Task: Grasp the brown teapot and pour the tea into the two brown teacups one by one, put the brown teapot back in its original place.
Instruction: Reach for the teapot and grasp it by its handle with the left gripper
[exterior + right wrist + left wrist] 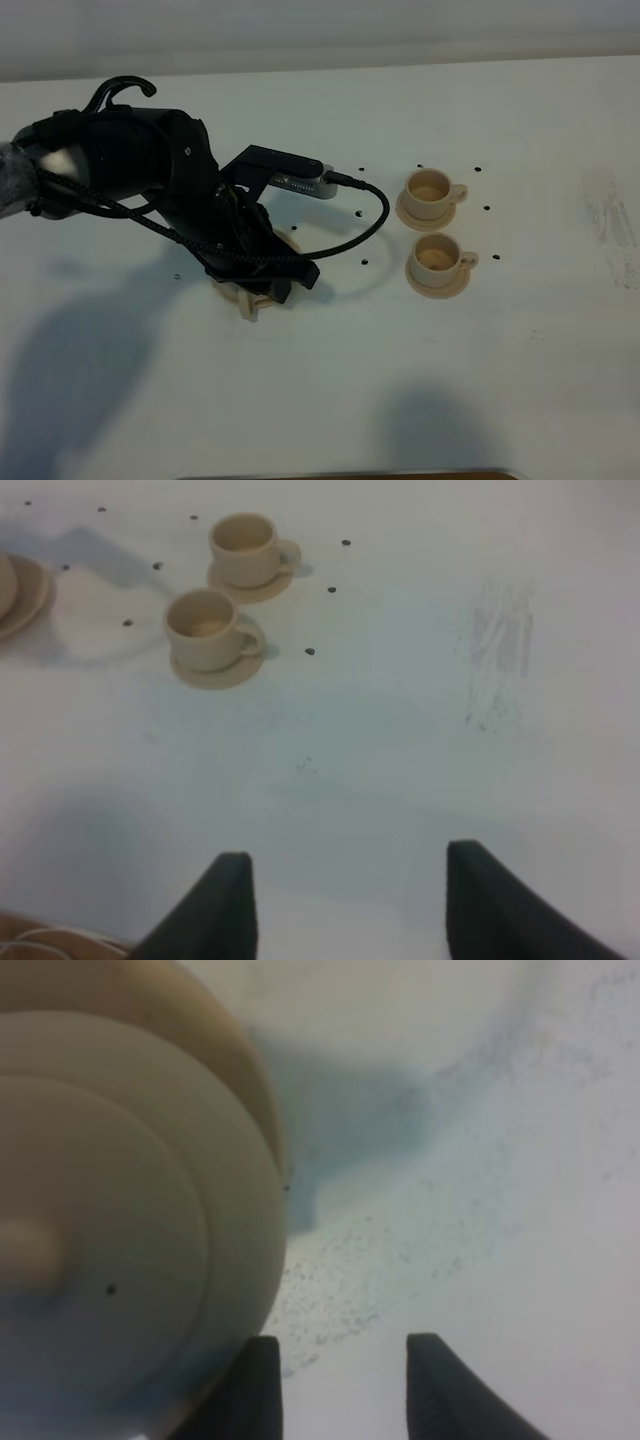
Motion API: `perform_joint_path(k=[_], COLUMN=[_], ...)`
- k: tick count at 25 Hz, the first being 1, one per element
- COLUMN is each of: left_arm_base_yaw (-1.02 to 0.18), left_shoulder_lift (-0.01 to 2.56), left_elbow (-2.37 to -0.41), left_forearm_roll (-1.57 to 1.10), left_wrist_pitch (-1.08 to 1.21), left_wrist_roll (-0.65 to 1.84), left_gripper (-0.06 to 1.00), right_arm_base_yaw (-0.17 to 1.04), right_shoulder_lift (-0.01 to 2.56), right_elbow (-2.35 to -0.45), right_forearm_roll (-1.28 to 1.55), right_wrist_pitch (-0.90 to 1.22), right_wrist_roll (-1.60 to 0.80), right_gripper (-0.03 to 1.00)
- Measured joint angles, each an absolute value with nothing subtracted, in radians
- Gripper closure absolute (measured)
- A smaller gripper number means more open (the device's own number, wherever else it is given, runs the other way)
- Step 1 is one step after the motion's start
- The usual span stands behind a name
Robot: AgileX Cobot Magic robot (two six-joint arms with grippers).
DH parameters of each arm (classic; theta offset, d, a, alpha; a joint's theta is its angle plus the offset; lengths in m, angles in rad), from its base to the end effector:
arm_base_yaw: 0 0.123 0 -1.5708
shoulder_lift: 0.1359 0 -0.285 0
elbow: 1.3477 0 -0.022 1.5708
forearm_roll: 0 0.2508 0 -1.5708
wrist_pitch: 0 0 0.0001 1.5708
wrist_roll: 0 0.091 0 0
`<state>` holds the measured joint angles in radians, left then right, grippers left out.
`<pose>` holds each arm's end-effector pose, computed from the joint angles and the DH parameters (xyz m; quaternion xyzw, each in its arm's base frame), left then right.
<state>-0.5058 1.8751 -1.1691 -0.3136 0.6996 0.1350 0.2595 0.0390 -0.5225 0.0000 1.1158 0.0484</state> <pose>0.3086 -0.1916 0.1675 0.2081 0.9634 -0.1357 0.1010 -0.0036 -0.0010 0.2793 -0.0918 0.8665 0.0752 0.4849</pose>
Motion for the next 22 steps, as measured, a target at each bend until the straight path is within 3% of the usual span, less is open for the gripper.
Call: perform_joint_path(k=[22], left_arm_base_yaw=[-0.498], left_shoulder_lift=[1.822], left_elbow=[-1.169], left_forearm_roll=[-0.326], left_wrist_pitch=[0.695], left_wrist_roll=[0.136], left_gripper=[0.65], right_arm_base_yaw=[0.260], right_shoulder_lift=[0.039], right_elbow=[-0.522], right_forearm_roll=[0.000], right_wrist_pitch=[1.116], right_wrist_roll=[0.048], right_gripper=[0.53])
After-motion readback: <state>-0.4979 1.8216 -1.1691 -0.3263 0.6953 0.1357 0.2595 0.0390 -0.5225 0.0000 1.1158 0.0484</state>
